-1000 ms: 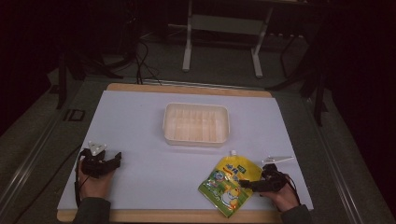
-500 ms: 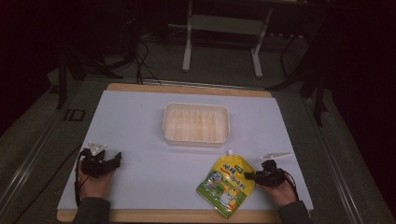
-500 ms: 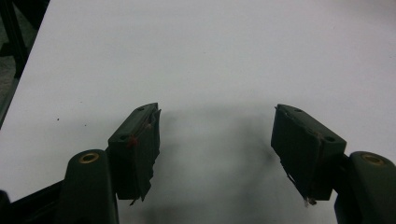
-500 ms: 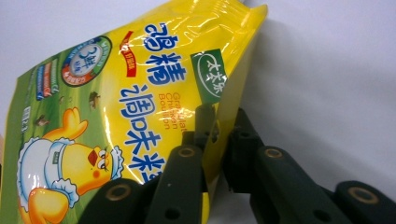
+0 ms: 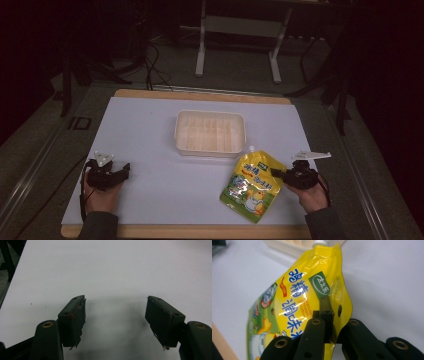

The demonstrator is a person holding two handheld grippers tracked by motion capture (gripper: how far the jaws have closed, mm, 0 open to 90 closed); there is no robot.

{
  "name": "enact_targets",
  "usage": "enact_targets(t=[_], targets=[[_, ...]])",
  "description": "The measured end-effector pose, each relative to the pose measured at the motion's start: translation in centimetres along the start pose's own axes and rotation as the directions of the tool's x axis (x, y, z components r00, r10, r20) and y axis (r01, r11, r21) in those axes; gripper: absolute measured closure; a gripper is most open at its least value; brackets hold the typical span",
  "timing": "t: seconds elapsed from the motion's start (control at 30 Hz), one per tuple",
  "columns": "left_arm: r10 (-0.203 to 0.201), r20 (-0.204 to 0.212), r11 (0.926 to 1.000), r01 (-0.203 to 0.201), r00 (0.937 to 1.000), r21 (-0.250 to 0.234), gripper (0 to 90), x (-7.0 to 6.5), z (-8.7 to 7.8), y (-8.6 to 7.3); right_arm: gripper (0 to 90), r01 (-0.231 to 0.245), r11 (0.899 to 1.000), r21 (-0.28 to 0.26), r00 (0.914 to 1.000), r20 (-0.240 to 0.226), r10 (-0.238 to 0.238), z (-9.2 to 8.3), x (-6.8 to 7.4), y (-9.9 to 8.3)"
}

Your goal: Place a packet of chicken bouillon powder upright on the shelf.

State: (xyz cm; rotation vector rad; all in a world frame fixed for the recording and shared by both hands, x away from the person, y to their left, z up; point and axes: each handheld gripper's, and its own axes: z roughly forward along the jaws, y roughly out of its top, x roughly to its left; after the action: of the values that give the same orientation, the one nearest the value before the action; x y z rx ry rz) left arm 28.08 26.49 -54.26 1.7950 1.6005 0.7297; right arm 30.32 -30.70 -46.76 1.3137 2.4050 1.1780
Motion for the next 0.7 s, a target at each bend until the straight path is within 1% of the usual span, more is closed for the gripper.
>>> enact_targets(t=[0.03, 0.07, 0.27, 0.3, 0.33, 0.37, 0.43, 0.5, 0.6, 0.63, 0.67, 0.7], targets=[[0.0, 0.0, 1.0, 0.0, 1.0, 0.0, 32.3, 0.0, 0.0, 0.0, 90.0, 0.0, 1.0, 0.0, 1.0, 0.0, 0.0, 0.0, 0.0, 0.0], [0.0, 0.0, 1.0, 0.0, 1.0, 0.0, 32.3, 0.0, 0.0, 0.0, 90.0, 0.006, 1.0, -0.021, 0.9998, 0.02, -0.005, -0.8, -0.2, 0.7], [0.001, 0.0, 1.0, -0.001, 1.0, 0.002, 32.3, 0.0, 0.0, 0.0, 90.0, 0.009, 0.996, -0.093, 0.9981, 0.062, -0.003, -3.4, -0.8, 2.7], [0.001, 0.0, 1.0, -0.001, 1.0, 0.002, 32.3, 0.0, 0.0, 0.0, 90.0, 0.009, 0.996, -0.093, 0.9981, 0.062, -0.003, -3.4, -0.8, 2.7], [0.0, 0.0, 1.0, 0.0, 1.0, 0.001, 32.3, 0.0, 0.0, 0.0, 90.0, 0.012, 0.993, -0.117, 0.9971, 0.076, -0.003, -4.2, -0.8, 3.2], [0.0, 0.0, 1.0, 0.0, 1.0, 0.001, 32.3, 0.0, 0.0, 0.0, 90.0, 0.017, 0.992, -0.125, 0.9962, 0.086, -0.007, -4.5, -0.8, 3.4], [0.0, 0.0, 1.0, 0.0, 1.0, 0.002, 32.3, 0.0, 0.0, 0.0, 90.0, 0.018, 0.99, -0.139, 0.996, 0.089, -0.006, -5.2, -0.8, 3.6], [0.003, -0.001, 1.0, -0.003, 1.0, 0.002, 32.3, 0.0, 0.0, 0.0, 89.9, 0.02, 0.991, -0.133, 0.9973, 0.073, -0.01, -5.5, -0.8, 3.6], [0.002, -0.001, 1.0, -0.002, 1.0, 0.003, 32.3, 0.0, 0.0, 0.0, 89.3, 0.045, 0.994, -0.101, 0.9989, 0.02, -0.043, -5.7, -0.8, 3.2], [0.002, -0.001, 1.0, -0.002, 1.0, 0.003, 32.3, 0.0, 0.0, 0.0, 89.3, 0.045, 0.994, -0.101, 0.9989, 0.02, -0.043, -5.7, -0.8, 3.2], [0.004, -0.002, 1.0, -0.004, 1.0, 0.005, 32.3, 0.0, 0.0, 0.0, 87.5, 0.048, 0.996, -0.079, 0.9986, -0.016, -0.05, -5.9, -1.0, 2.9], [0.004, -0.003, 1.0, -0.004, 1.0, 0.005, 32.3, 0.0, 0.0, 0.0, 86.7, 0.05, 0.997, -0.067, 0.9981, -0.034, -0.052, -6.0, -1.0, 2.8]])
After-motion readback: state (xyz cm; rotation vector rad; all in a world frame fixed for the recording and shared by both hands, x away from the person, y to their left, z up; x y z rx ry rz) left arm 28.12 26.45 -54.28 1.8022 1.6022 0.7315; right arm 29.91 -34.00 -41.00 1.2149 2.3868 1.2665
